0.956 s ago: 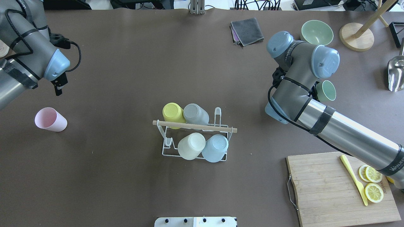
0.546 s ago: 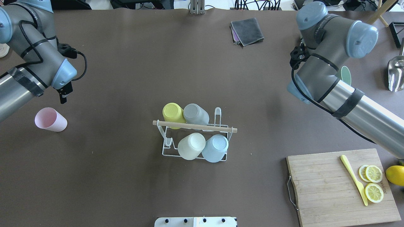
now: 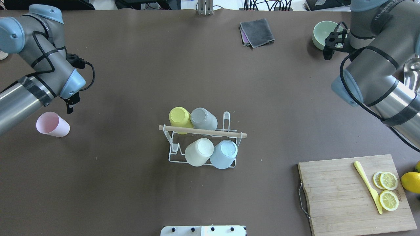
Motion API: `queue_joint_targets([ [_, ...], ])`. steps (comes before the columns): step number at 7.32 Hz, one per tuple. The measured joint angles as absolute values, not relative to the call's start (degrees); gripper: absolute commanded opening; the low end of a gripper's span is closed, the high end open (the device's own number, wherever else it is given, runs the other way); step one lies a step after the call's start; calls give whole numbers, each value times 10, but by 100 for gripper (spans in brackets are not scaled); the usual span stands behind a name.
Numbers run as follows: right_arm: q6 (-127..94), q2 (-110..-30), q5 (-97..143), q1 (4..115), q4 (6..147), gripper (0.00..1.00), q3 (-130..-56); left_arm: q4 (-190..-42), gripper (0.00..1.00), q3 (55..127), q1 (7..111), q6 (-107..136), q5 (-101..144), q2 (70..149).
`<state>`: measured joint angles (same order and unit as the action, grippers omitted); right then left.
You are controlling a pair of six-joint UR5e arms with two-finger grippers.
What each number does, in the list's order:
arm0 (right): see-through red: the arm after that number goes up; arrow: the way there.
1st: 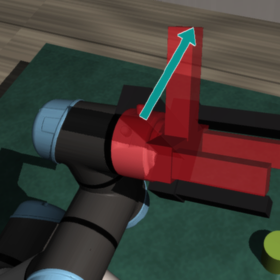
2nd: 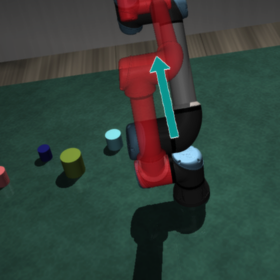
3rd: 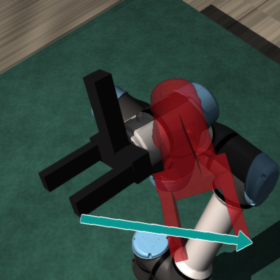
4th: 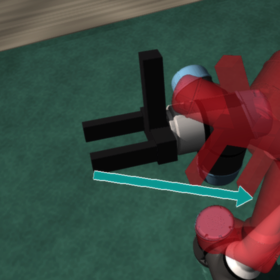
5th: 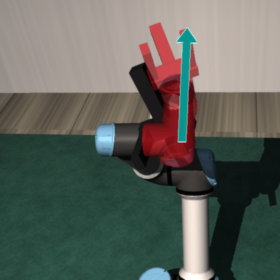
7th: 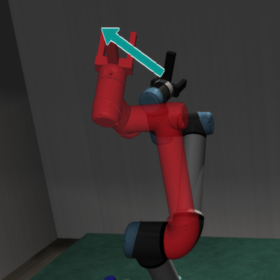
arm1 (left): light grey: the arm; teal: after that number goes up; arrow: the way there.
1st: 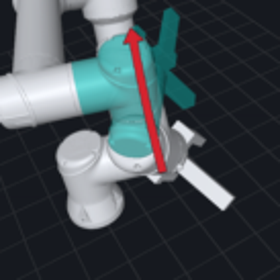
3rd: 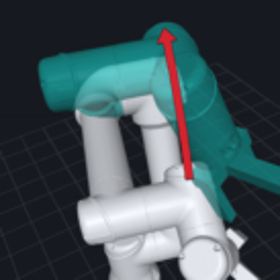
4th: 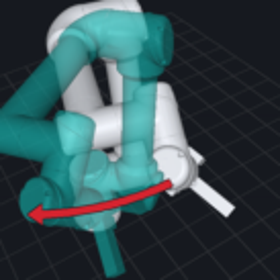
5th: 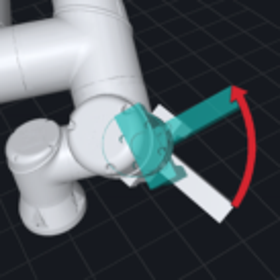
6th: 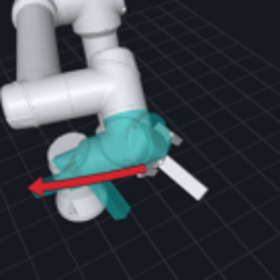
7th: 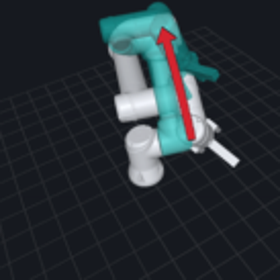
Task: Place cup on cup holder
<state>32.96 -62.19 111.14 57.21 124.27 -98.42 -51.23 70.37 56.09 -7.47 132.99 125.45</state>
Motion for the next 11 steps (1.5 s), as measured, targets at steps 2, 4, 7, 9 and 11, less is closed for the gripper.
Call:
queue_joint_targets([
  [2,331,-624,1107,566,1242,0,-1003,-516,98,673,555,-80,1329,1267],
  [4,337,-624,1101,552,1244,0,-1013,-516,98,656,552,-82,1325,1275],
  [7,335,-622,1104,556,1204,0,-1024,-512,97,638,546,-89,1321,1282],
  [9,338,-630,1118,567,1162,0,-1027,-499,97,622,542,-113,1321,1289],
  [11,345,-642,1157,570,1104,0,-1026,-488,97,611,536,-123,1321,1294],
])
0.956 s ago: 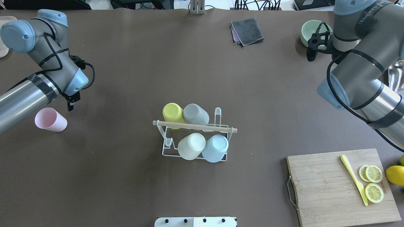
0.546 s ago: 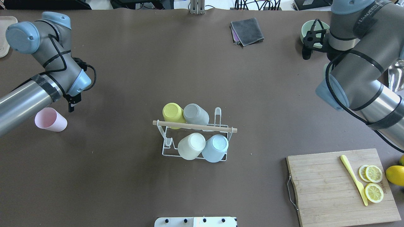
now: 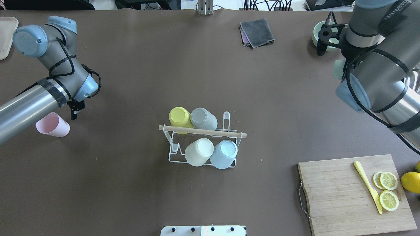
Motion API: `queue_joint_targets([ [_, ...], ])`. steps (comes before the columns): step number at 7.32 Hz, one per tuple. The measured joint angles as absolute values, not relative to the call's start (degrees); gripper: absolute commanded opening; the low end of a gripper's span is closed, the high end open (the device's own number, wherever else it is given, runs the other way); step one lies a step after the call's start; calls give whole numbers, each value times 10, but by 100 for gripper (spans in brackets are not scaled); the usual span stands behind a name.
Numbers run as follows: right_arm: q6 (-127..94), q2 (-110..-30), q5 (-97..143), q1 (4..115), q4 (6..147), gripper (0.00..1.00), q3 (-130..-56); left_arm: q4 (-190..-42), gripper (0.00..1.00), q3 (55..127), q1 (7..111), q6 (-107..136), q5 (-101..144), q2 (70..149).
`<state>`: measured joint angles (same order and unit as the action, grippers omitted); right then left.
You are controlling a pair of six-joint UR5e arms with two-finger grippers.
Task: Place cup on cup holder
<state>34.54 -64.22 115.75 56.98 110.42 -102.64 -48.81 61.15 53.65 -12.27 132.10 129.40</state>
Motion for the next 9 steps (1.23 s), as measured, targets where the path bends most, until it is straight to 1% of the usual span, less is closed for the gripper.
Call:
queue_joint_targets([
  [3,338,-658,1236,579,989,0,-1026,-467,97,603,527,-143,1307,1296],
  [5,280,-662,1290,580,900,0,-1026,-463,97,600,524,-150,1297,1296],
  [9,76,-680,1333,577,625,0,-1014,-462,97,600,521,-152,1296,1295],
])
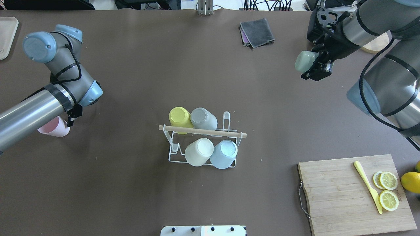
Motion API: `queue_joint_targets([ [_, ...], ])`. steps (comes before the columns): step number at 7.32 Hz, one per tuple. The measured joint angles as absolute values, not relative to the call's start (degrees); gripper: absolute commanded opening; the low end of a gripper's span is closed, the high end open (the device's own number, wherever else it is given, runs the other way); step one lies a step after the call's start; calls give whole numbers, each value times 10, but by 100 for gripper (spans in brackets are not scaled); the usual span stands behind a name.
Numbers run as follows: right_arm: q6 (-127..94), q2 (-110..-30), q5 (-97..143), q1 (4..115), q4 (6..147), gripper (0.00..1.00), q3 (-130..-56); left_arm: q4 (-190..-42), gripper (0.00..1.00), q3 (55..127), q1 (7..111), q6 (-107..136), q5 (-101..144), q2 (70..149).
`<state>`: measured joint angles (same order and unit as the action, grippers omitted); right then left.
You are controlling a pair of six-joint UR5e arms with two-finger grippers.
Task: Place cup on cup holder
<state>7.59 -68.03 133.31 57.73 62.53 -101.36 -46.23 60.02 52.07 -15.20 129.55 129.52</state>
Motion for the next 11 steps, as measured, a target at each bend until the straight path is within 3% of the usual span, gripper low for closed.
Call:
queue_joint_targets([
  [4,-184,-682,1290,550,263,0,-916,-461,97,600,517,-171,1295,1291],
  [8,-388,-670,1101,432,54,0,-905,-458,91,601,511,-175,1295,1289],
  [9,-411,-660,1054,401,41,0,-906,-455,77,602,508,-174,1295,1289],
  [11,-420,-649,999,359,35,0,-905,-447,35,606,501,-174,1295,1289],
])
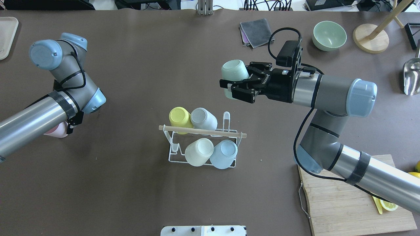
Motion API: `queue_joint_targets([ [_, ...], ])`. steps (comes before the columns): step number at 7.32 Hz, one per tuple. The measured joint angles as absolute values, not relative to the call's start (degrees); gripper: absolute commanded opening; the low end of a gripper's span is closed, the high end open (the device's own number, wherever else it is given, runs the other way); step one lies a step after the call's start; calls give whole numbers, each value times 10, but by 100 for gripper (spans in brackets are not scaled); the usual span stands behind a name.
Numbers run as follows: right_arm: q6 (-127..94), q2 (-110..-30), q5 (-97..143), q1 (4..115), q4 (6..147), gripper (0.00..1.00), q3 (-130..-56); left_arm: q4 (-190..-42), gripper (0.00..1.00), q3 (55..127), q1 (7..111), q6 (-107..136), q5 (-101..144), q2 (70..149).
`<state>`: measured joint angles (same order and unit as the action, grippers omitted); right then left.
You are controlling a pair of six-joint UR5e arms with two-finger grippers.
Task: Place cup on cup holder
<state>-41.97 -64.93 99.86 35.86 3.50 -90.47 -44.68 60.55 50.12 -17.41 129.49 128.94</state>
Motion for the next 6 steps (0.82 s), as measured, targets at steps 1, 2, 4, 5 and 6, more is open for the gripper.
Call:
queue_joint_targets([
  [1,-408,-647,986,351,35,0,-901,-443,13,608,500,-174,1295,1289],
  [2,-386,-647,975,347,37,0,-897,-436,6,614,500,-175,1293,1287],
  [4,-343,-646,955,329,41,0,-892,-395,1,654,499,-175,1264,1286],
  [5,-326,-647,940,313,42,0,-891,-368,2,679,500,-175,1255,1286],
  [6,-317,-648,926,299,43,0,-890,-351,0,696,507,-175,1251,1286],
])
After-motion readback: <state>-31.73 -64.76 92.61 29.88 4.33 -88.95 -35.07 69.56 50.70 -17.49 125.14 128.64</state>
